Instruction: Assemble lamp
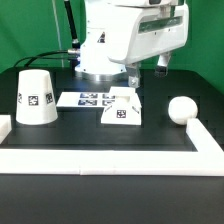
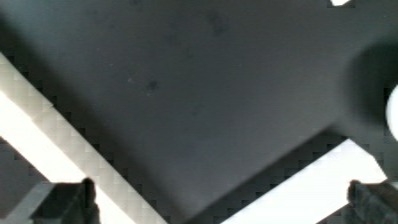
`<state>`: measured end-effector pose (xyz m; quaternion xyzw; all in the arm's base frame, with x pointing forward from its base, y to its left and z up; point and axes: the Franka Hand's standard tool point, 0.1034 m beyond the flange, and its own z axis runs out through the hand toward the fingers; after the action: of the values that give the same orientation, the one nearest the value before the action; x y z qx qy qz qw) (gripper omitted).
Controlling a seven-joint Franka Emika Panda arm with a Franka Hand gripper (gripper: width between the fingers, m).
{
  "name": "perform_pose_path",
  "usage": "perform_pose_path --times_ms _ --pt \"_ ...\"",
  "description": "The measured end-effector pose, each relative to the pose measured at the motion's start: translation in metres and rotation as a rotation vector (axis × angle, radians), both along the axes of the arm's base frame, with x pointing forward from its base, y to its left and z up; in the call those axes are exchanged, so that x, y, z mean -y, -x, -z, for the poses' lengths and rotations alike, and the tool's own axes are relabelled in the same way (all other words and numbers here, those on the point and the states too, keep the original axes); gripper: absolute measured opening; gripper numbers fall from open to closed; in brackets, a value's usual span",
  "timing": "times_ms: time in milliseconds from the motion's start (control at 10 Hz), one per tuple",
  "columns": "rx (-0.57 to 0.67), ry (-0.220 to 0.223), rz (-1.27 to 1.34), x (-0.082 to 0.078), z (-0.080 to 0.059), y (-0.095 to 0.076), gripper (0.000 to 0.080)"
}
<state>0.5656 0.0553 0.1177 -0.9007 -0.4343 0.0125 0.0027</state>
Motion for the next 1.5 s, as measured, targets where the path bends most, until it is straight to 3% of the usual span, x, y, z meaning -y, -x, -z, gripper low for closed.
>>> perform_pose_path --times_ms 700,1100,1500 --pt "0.004 0.000 0.011 0.001 0.001 0.002 0.0700" --pt "0.014 0.008 0.213 0.010 0.012 0.051 0.0700" --pt "0.010 0.008 0.284 0.010 0.015 0.052 0.0700"
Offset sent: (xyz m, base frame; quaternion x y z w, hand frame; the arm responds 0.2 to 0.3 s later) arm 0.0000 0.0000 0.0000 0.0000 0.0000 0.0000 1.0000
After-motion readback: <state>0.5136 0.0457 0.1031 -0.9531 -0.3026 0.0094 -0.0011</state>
